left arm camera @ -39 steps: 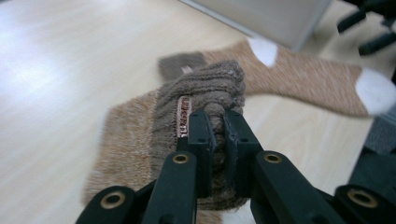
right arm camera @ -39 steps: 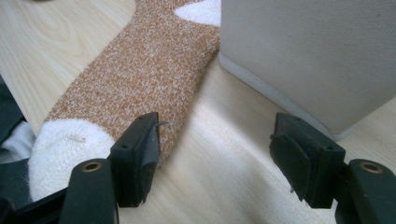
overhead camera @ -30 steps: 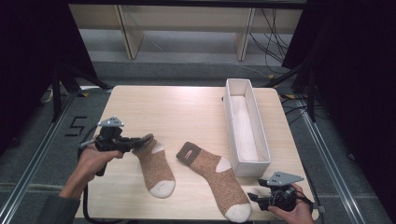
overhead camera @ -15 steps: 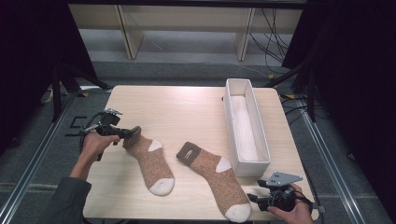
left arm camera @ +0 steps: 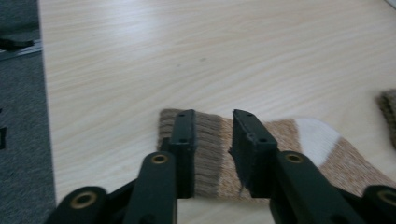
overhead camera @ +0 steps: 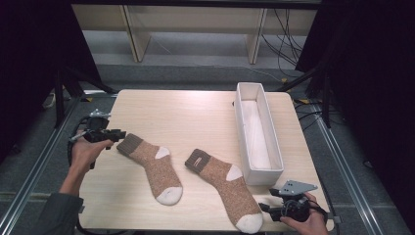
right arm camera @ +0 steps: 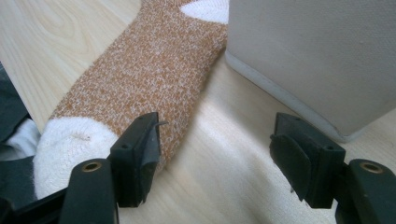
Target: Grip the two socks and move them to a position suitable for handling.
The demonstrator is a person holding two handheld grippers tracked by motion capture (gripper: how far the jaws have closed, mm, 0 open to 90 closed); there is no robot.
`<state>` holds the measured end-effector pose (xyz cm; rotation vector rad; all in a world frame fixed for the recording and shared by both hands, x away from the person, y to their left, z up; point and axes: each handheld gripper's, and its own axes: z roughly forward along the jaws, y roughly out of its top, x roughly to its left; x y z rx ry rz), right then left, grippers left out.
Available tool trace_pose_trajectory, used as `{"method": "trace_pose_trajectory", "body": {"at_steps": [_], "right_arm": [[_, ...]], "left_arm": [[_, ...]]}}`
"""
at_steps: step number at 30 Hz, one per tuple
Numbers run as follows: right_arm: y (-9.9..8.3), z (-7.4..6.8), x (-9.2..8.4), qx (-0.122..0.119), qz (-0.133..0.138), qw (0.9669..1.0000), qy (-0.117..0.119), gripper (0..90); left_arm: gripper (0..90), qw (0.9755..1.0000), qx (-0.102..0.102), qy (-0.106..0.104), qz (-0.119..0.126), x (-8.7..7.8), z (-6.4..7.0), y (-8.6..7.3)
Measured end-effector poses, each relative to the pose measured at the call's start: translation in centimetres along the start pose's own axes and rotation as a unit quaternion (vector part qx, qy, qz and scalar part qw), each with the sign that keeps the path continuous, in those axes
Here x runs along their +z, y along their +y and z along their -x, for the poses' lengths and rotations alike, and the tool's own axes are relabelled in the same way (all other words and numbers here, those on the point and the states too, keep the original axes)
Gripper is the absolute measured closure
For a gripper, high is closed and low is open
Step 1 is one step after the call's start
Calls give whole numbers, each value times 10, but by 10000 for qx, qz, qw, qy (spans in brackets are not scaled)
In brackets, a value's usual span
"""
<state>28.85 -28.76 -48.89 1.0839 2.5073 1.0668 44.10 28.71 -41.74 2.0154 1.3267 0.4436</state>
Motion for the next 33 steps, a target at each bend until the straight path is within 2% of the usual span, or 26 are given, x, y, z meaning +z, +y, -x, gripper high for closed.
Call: {"method": "trace_pose_trajectory", "body": {"at_steps": [2,3,4,5,6,7,8,9,11,13,14,15,16,18,19,20,21,24,25,26,27,28,33], "right_arm": [[0,1,0,-38,21,10000,-6,333],[0,1,0,-38,21,10000,-6,333],[0,2,0,-84,36,10000,-2,334],[0,2,0,-92,34,10000,-11,334],[0,0,-1,8,18,10000,-2,334],[0,0,-1,8,18,10000,-2,334],[1,2,-1,-85,69,9999,-11,336],[0,0,-1,38,44,10000,4,337],[1,1,-1,-58,28,10000,-8,339],[1,1,-1,-53,23,10000,5,339],[1,1,-1,-109,66,9999,-4,340],[1,1,-1,-109,66,9999,-4,340],[1,1,-2,-98,82,9999,6,342],[1,2,-1,-164,81,9998,0,342],[1,2,-1,-164,81,9998,0,342],[1,1,-1,-116,63,9999,15,342],[1,1,-1,-119,68,9999,14,342],[0,0,0,-88,57,9999,19,342],[0,0,-1,-87,52,9999,10,342],[1,0,0,-116,64,9999,11,342],[1,0,0,-116,64,9999,11,342],[0,0,1,-64,66,9999,74,341],[1,-1,-1,-42,23,10000,25,342]], "left_arm": [[777,9994,261,-229,-75,3,16,-6],[796,9994,261,-229,-75,3,16,-6],[812,9980,352,-522,-62,7,29,-11],[830,9978,337,-572,-12,8,34,-14],[846,9974,324,-647,18,11,40,-18],[858,9974,324,-647,18,11,40,-18],[865,9961,419,-782,-28,18,54,-27],[872,9948,499,-881,-78,22,63,-32],[876,9935,539,-998,-70,28,75,-38],[871,9910,618,-1183,-136,33,91,-45],[863,9901,706,-1199,-183,35,97,-48],[854,9901,706,-1199,-183,35,97,-48],[839,9882,727,-1336,-190,37,107,-53],[802,9857,740,-1504,-192,40,119,-59],[786,9857,740,-1504,-192,40,119,-59],[772,9832,834,-1603,-267,41,129,-64],[753,9815,861,-1680,-327,43,133,-67],[721,9809,893,-1700,-321,45,140,-73],[720,9790,1050,-1702,-387,48,148,-77],[723,9785,1078,-1714,-402,48,150,-78],[730,9785,1078,-1714,-402,48,150,-78],[738,9774,1140,-1720,-454,50,152,-80],[789,9761,1223,-1716,-536,51,152,-84]]}}
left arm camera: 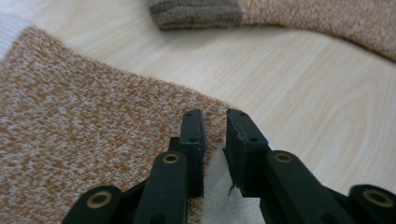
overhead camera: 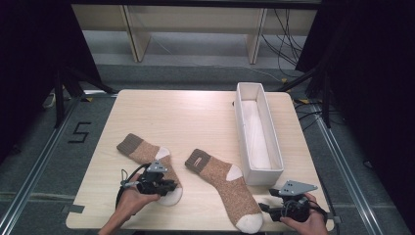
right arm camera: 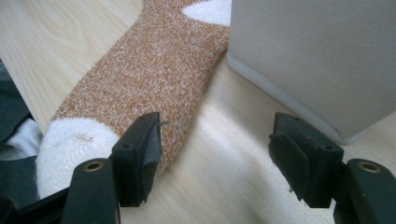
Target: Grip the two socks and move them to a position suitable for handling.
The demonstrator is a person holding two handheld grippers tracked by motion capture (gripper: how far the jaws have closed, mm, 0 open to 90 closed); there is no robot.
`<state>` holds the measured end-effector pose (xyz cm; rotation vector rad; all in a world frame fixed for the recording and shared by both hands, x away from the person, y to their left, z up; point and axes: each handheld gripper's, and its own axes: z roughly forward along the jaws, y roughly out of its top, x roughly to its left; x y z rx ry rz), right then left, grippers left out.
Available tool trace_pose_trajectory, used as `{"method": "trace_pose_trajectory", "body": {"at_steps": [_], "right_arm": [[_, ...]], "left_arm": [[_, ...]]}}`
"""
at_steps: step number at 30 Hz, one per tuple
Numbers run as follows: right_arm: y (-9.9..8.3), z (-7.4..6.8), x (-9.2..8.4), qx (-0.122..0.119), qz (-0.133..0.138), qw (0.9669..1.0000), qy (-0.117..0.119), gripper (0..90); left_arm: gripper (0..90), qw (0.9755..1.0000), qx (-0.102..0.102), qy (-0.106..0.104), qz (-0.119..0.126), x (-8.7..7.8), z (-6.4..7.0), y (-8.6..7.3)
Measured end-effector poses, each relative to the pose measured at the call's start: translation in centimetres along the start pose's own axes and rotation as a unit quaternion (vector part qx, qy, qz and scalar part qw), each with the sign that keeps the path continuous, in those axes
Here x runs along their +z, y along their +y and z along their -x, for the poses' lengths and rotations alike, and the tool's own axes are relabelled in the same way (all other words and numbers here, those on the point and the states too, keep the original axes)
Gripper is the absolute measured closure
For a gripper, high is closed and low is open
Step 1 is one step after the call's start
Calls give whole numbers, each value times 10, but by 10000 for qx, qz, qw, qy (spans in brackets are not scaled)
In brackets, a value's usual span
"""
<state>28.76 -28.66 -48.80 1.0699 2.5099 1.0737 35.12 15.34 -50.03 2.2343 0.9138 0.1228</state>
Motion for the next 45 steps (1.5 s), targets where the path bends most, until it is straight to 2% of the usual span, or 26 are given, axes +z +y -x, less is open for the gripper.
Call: {"method": "trace_pose_trajectory", "body": {"at_steps": [4,10,12,14,15,18,19,20,22,23,24,26,28,29,31,33,34,35,37,38,39,40,41,42,43,45], "right_arm": [[0,-1,1,-78,-23,10000,18,345],[1,0,2,-136,12,9999,43,347],[1,0,3,-184,3,9998,57,350],[2,-1,3,-183,7,9998,76,359],[2,-3,2,-114,-21,9999,75,363],[4,-5,2,-255,34,9996,127,374],[4,-6,2,-208,-2,9997,148,375],[4,-7,3,-211,-20,9996,187,377],[5,-9,3,-274,-50,9994,186,387],[5,-12,2,-180,-58,9996,197,395],[5,-11,3,-338,-43,9992,190,398],[6,-12,3,-337,-71,9992,223,401],[7,-10,4,-516,-91,9983,258,409],[7,-13,5,-381,-199,9988,251,415],[7,-12,7,-429,-286,9983,285,430],[7,-15,8,-339,-266,9985,323,433],[8,-13,10,-501,-331,9974,410,435],[7,-13,15,-378,-437,9967,570,454],[7,-12,21,-415,-554,9959,588,475],[7,-13,23,-384,-633,9953,625,500],[7,-13,24,-472,-628,9946,677,539],[7,-14,25,-440,-611,9945,727,575],[7,-15,26,-459,-535,9947,752,615],[7,-15,26,-459,-535,9947,752,615],[8,-16,27,-472,-558,9942,786,690],[9,-18,27,-455,-475,9952,731,771]], "left_arm": [[814,9999,116,70,-87,-5,0,-5],[817,9999,113,90,-18,-13,1,-8],[764,9996,-39,166,212,-15,-2,-2],[721,9992,-88,183,330,-15,-6,10],[702,9988,-130,215,422,-15,-8,17],[654,9976,-292,146,616,-8,-15,39],[632,9978,-383,74,535,-3,-19,47],[605,9971,-503,101,570,1,-22,52],[573,9966,-574,217,557,8,-25,60],[561,9967,-625,181,481,12,-27,64],[536,9964,-695,165,463,17,-28,67],[482,9973,-708,34,201,28,-30,70],[457,9967,-812,76,42,38,-31,72],[455,9964,-844,74,-30,41,-33,72],[452,9958,-909,93,-103,48,-35,72],[457,9962,-862,47,-154,51,-36,72],[493,9964,-826,-50,-198,53,-37,72],[552,9964,-819,-125,-184,55,-38,72],[646,9961,-871,-144,-92,58,-36,73],[667,9976,-647,-150,-196,57,-38,74],[697,9977,-653,-123,-163,58,-37,74],[726,9977,-653,-123,-163,58,-37,74],[751,9985,-523,-23,-148,57,-37,75],[776,9985,-523,-23,-148,57,-37,75],[797,9988,-492,16,-47,56,-37,76],[815,9988,-479,35,61,52,-37,76]]}}
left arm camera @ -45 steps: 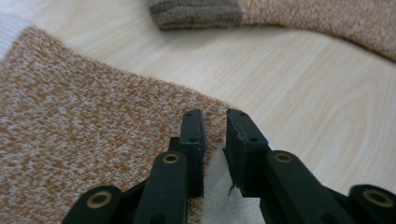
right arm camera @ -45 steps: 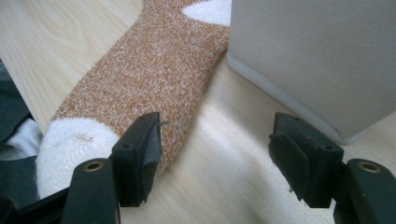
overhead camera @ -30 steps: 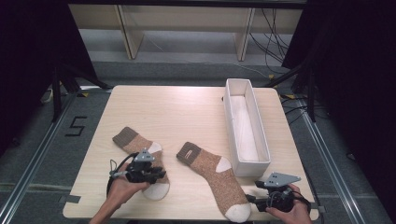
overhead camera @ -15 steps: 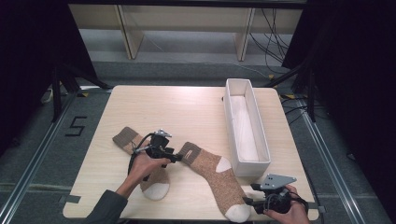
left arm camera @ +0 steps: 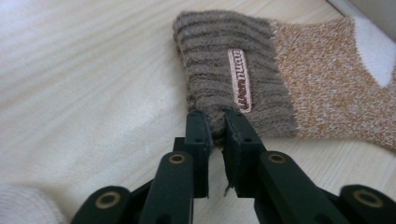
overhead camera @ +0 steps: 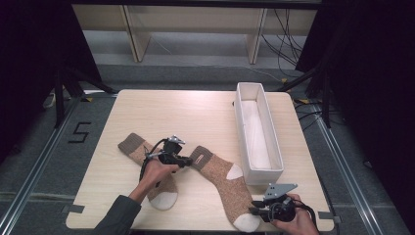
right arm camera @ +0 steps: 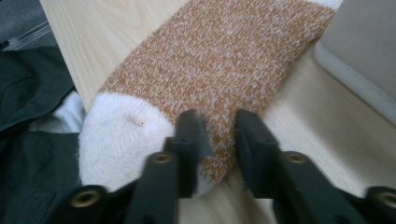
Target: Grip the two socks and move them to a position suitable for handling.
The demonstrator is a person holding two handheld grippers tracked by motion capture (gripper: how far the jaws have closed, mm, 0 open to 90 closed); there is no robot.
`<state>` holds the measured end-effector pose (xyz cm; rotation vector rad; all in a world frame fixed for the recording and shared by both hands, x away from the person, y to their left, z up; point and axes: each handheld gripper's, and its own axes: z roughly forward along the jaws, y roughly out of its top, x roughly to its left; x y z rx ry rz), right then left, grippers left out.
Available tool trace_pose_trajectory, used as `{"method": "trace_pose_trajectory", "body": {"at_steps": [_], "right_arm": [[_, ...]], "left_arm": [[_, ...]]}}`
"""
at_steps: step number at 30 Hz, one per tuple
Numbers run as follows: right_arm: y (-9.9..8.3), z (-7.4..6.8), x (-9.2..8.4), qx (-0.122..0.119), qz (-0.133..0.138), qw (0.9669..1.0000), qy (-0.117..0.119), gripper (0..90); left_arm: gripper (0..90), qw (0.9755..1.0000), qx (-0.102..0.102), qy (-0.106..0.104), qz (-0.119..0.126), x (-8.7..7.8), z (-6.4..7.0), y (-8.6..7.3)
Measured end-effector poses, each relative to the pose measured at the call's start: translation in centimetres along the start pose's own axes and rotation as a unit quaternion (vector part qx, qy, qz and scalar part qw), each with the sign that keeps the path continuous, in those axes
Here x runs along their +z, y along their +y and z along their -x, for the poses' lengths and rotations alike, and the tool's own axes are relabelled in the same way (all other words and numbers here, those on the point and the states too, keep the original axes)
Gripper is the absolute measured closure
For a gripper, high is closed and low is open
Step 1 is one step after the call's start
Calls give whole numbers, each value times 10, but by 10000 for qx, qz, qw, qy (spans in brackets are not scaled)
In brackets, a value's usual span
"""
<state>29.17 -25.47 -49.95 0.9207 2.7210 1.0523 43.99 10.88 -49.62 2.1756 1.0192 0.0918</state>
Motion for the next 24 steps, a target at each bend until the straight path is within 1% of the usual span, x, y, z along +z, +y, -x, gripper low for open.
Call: {"method": "trace_pose_trajectory", "body": {"at_steps": [1,2,3,4,5,6,7,8,9,10,11,12,13,14,15,16,17,18,20,21,22,23,24], "right_arm": [[0,0,0,0,0,10000,0,771],[4,-2,1,-3,88,10000,-16,824],[4,-2,1,-3,88,10000,-16,824],[10,-5,2,-96,11,10000,-24,831],[10,-5,2,-96,11,10000,-24,831],[17,-8,4,-131,14,9999,-10,835],[19,-10,6,-169,87,9998,-14,835],[24,-10,8,-296,111,9995,7,836],[24,-10,8,-296,111,9995,7,836],[32,-14,11,-333,120,9994,8,836],[32,-14,11,-333,120,9994,8,836],[39,-15,16,-559,168,9983,39,837],[39,-15,16,-559,168,9983,39,837],[45,-19,20,-390,140,9991,84,836],[47,-18,21,-474,91,9988,51,837],[50,-19,23,-522,100,9985,89,836],[50,-19,23,-522,100,9985,89,836],[56,-21,27,-489,79,9987,100,836],[62,-20,31,-477,149,9987,70,836],[66,-20,33,-501,140,9986,86,836],[70,-20,36,-506,106,9986,74,835],[72,-21,39,-494,102,9987,115,835],[75,-22,44,-480,72,9988,85,834]], "left_arm": [[819,10000,0,0,0,0,0,0],[821,10000,11,31,42,-5,-1,1],[823,10000,11,31,42,-5,-1,1],[825,9999,42,86,58,-12,-5,3],[826,9999,42,86,58,-12,-5,3],[828,9998,-41,112,169,-19,-10,6],[830,9996,-50,151,225,-24,-13,7],[830,9995,-52,196,243,-27,-14,8],[830,9995,-52,196,243,-27,-14,8],[831,9993,-42,248,271,-33,-18,9],[831,9993,-42,248,271,-33,-18,9],[831,9991,-40,330,268,-37,-22,9],[831,9991,-40,330,268,-37,-22,9],[831,9988,-132,372,298,-40,-27,8],[831,9988,-98,397,287,-41,-31,8],[830,9985,-210,409,293,-42,-34,8],[830,9985,-210,409,293,-42,-34,8],[831,9981,-238,428,360,-43,-40,9],[830,9976,-283,528,336,-43,-44,10],[830,9974,-255,571,348,-41,-49,11],[829,9972,-266,615,317,-41,-50,11],[829,9968,-293,689,276,-40,-54,11],[828,9964,-304,751,233,-40,-55,11]]}}
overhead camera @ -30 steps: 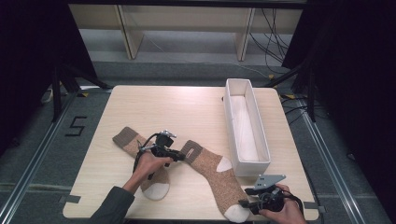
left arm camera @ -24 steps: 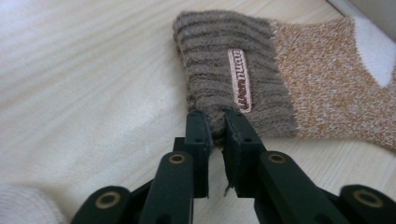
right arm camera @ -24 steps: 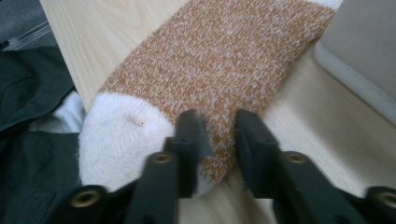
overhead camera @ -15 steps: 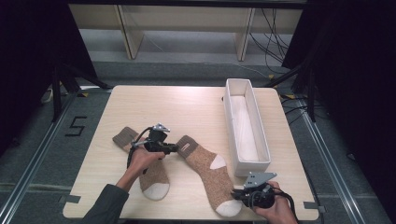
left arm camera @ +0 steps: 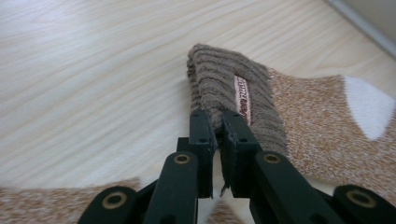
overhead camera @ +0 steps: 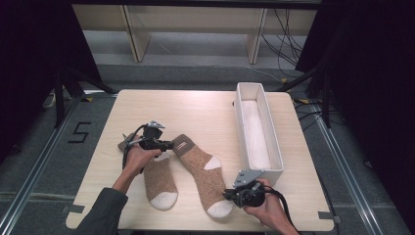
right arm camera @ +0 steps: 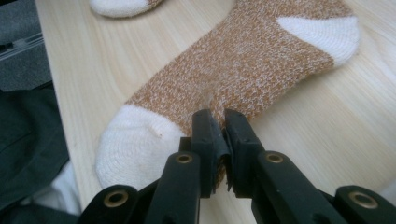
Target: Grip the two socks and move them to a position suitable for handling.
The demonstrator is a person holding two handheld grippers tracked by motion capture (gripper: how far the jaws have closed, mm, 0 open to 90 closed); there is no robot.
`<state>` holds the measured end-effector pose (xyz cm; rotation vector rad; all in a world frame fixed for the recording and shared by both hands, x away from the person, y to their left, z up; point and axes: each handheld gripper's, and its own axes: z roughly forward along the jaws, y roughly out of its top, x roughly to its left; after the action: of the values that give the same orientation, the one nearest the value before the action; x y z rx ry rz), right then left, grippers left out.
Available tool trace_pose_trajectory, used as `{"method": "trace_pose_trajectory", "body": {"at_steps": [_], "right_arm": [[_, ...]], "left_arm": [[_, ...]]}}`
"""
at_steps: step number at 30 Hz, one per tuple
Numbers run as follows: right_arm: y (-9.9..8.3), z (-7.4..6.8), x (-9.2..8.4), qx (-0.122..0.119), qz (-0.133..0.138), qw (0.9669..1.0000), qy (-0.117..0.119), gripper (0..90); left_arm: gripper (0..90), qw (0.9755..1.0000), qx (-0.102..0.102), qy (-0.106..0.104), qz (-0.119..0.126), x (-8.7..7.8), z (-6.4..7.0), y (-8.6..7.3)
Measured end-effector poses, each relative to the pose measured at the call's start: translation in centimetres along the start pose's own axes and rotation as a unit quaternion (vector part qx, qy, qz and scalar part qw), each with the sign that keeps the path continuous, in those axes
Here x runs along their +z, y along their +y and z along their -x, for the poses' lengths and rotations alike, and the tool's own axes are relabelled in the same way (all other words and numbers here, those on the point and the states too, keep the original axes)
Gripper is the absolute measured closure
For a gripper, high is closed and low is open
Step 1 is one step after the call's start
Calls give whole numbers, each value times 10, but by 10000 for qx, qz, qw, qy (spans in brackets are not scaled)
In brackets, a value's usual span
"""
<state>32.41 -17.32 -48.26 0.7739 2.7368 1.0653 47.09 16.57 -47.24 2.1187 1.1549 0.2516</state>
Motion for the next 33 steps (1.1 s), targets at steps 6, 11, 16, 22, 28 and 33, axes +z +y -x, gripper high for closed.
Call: {"method": "trace_pose_trajectory", "body": {"at_steps": [6,11,16,22,28,33], "right_arm": [[6,1,16,-39,-22,10000,-41,819],[6,-2,17,175,-169,9995,-209,699],[5,-2,8,142,34,9995,-291,578],[3,-7,1,357,52,9991,-235,480],[0,-10,6,364,-48,9991,-209,436],[0,-8,9,352,-49,9991,-222,396]], "left_arm": [[822,9999,-126,53,51,8,-10,-1],[785,9998,-194,51,-43,9,-13,-1],[636,9995,-286,37,-92,8,-15,-1],[521,9981,-596,18,-126,11,-18,1],[483,9973,-695,12,-230,19,-20,1],[460,9968,-770,32,-208,23,-20,1]]}}
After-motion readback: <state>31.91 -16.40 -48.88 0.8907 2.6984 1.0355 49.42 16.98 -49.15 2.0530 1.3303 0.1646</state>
